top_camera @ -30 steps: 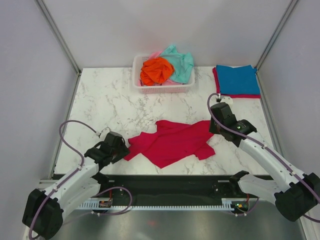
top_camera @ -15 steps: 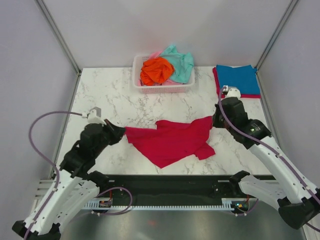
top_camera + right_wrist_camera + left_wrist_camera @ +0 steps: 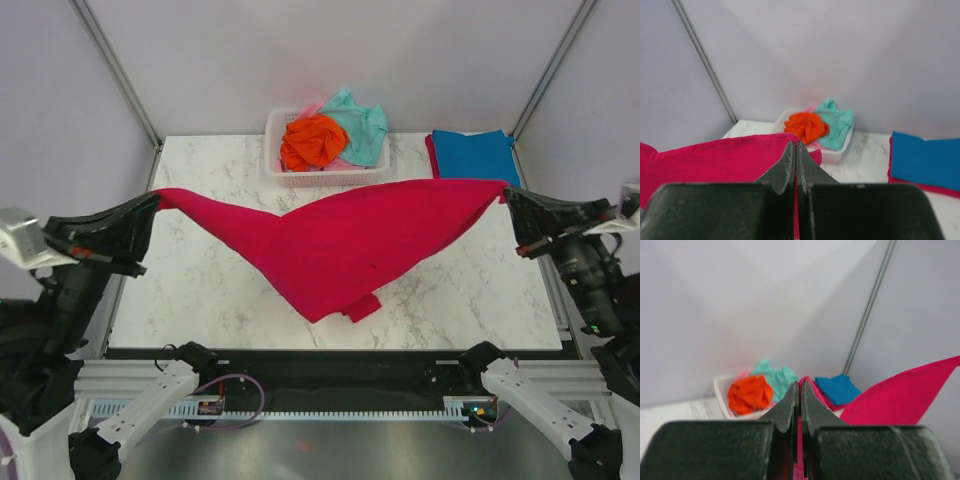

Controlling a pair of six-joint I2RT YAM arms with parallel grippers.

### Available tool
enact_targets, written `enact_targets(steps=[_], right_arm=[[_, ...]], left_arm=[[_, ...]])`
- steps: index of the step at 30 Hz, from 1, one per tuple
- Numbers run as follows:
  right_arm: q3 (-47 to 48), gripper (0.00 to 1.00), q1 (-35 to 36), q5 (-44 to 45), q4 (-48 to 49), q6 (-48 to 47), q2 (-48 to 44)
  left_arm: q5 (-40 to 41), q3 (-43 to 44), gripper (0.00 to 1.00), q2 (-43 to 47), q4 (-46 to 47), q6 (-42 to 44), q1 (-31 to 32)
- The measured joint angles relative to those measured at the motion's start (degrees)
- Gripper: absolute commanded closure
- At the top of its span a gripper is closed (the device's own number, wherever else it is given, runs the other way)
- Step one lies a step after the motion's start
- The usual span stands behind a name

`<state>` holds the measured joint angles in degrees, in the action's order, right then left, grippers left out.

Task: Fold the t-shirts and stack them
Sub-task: Flatten the tshirt out

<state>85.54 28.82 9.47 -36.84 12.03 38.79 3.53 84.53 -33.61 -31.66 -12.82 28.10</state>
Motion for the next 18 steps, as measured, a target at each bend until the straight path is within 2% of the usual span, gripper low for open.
enact_targets(steps=[9,18], right_arm=[[5.3,1.0,0.0,-3.2,4.0,-6.0,-7.6],[6.7,1.0,-0.6,-3.1,4.4,-8.9,-10.5]], left_arm=[[-7.8,15.8,0.98,-1.2,4.0,10.3,0.0],[-14.3,20.5,0.98,-1.9,5.6,15.6,0.0]])
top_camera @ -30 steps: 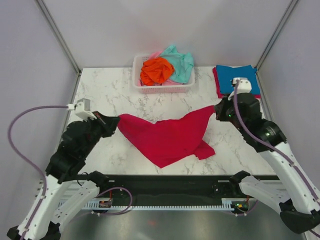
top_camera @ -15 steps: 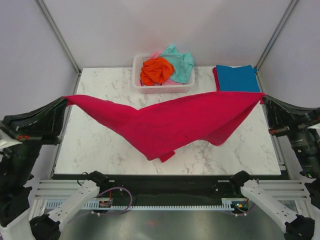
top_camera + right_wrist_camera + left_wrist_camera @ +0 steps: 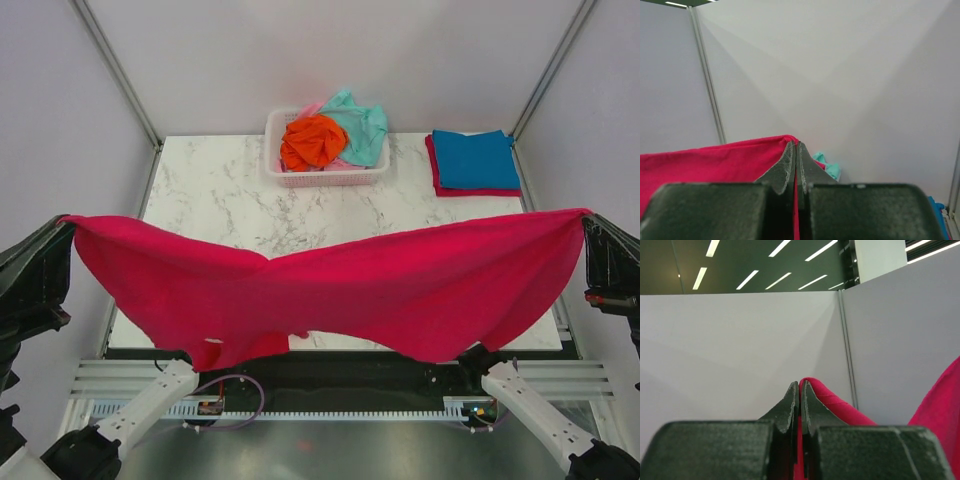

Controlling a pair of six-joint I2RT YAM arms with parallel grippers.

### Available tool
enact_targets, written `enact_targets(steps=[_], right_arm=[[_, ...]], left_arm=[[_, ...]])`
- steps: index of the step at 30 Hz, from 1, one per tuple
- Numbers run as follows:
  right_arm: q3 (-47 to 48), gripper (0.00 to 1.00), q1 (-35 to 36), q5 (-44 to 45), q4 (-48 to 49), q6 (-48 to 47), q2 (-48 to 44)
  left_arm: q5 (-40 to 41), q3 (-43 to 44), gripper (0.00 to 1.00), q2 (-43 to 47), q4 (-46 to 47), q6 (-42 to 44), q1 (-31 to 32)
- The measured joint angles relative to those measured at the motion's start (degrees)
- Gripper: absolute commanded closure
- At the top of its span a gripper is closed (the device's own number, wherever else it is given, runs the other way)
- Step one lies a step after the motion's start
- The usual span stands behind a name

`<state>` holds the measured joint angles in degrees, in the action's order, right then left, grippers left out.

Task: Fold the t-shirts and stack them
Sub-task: Flatten the tshirt out

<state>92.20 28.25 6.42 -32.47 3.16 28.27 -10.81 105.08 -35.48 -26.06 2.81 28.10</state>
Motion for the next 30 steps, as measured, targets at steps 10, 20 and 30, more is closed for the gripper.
enact_targets(steps=[10,20,30], right_arm=[[-2.0,1.0,-0.1,19.7,-4.2,1.1,17.0],[-24.7,0.32,-11.6,22.3,-3.2,8.2,57.5],[-17.1,0.02,-14.2,19.9,-1.5,9.7,60.2]], left_arm=[[0.5,6.0,0.98,-16.1,-3.2,2.2,0.0],[0.4,-12.7,0.49,-50.4,-4.8,2.2,-13.7],[0.3,-6.8,0.02,-71.7,-15.1,-6.0,-19.8]])
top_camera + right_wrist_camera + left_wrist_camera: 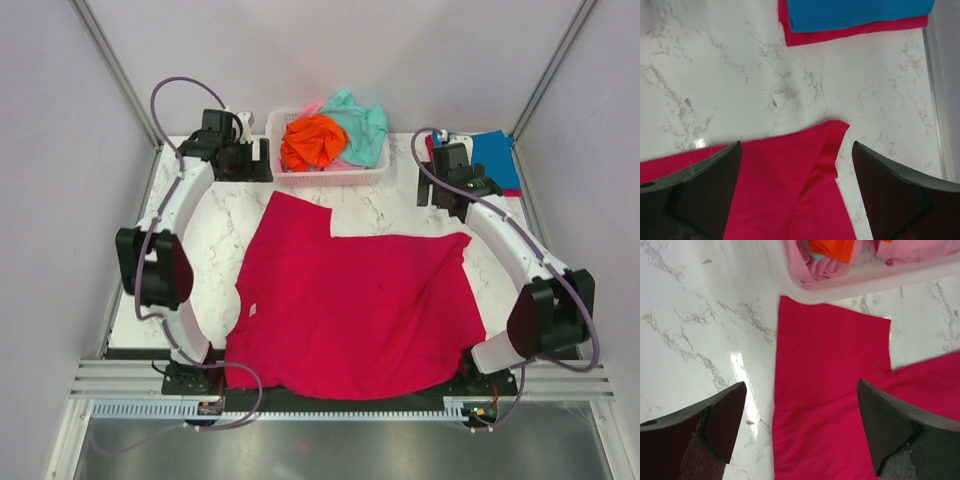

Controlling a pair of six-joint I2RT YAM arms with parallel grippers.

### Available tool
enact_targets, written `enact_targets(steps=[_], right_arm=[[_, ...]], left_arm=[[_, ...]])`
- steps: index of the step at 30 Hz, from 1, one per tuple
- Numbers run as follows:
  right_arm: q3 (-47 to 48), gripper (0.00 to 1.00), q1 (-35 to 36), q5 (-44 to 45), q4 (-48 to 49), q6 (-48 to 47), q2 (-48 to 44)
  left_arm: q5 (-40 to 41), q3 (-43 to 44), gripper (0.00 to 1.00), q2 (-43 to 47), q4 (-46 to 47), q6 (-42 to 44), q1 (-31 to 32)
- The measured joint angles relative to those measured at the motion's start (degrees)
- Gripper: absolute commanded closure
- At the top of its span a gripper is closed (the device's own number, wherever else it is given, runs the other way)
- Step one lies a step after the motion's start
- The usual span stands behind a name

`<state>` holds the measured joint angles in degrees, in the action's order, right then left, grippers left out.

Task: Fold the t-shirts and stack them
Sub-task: Flatten the tshirt out, then fold the tshirt

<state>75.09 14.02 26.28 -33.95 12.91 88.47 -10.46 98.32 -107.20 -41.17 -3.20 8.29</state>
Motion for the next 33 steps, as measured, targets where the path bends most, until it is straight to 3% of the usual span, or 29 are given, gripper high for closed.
enact_targets(steps=[6,10,16,22,28,33], right_arm=[[-10.3,0.02,0.0,-11.0,1.2,2.6,-11.8],[-17.7,0.02,0.0,-16.3,2.3,5.9,-13.2],[-23.1,0.02,0.0,-20.5,4.2,9.7,-4.9],[-20.7,0.02,0.0,-21.0,6.7,10.9,6.3],[-6.9,0.02,-0.4,-18.7,8.5,10.6,18.3],[4.8,0.02,-1.8,-18.2,9.0,10.2,27.0]], left_arm=[[0.9,-15.4,0.07,18.8,3.5,-5.1,2.2],[0.8,-29.7,0.1,28.9,7.6,-10.2,4.3],[0.8,-41.8,0.13,21.6,11.9,-16.7,7.4],[3.1,-39.9,0.15,9.8,14.6,-20.9,8.5],[6.4,-26.7,0.16,-1.2,13.7,-23.3,7.4],[8.0,-10.8,0.16,-12.1,10.6,-22.9,6.0]])
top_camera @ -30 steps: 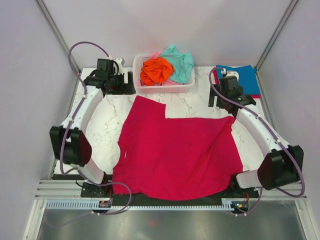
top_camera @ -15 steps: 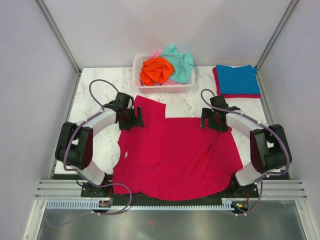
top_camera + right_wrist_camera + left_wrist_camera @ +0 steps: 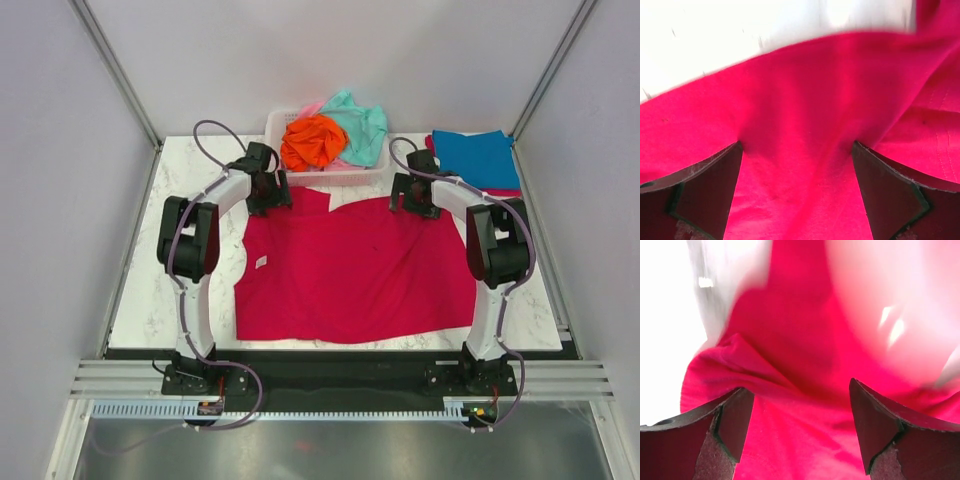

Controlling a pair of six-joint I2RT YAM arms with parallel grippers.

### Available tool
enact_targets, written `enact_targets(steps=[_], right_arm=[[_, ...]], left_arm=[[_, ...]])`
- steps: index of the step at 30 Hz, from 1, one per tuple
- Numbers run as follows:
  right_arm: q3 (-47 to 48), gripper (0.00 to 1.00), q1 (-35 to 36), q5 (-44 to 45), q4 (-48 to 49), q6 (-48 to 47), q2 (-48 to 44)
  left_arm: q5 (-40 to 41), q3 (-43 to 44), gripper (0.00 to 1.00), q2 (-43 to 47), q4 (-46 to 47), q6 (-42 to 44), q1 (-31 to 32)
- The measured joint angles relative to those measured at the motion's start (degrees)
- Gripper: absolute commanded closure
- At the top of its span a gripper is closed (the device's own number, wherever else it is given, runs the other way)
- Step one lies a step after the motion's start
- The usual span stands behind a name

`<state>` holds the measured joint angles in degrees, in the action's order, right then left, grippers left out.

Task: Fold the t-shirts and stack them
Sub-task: Fold the tshirt

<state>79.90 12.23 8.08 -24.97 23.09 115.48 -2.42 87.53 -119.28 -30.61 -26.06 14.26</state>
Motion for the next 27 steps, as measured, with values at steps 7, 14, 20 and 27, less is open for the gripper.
enact_targets(steps=[7,14,20,27], right_arm=[[7.8,0.02,-1.0,-2.0,-1.4,-0.8,4.7],[7.7,0.02,-1.0,-6.7,-6.3,-1.8,1.3],[1.8,0.02,-0.8,-6.5,-10.5,-2.9,-15.0],[-22.8,0.02,-1.1,-4.3,-8.4,1.4,-42.8]], left_arm=[[0.9,15.1,0.13,-8.3,-5.8,3.0,-1.3],[2.1,1.3,0.09,8.4,-7.5,2.9,-1.4],[3.6,-18.3,0.1,41.2,-6.8,-1.3,-1.4],[3.2,-44.4,0.14,65.2,-3.9,-11.3,-1.4]])
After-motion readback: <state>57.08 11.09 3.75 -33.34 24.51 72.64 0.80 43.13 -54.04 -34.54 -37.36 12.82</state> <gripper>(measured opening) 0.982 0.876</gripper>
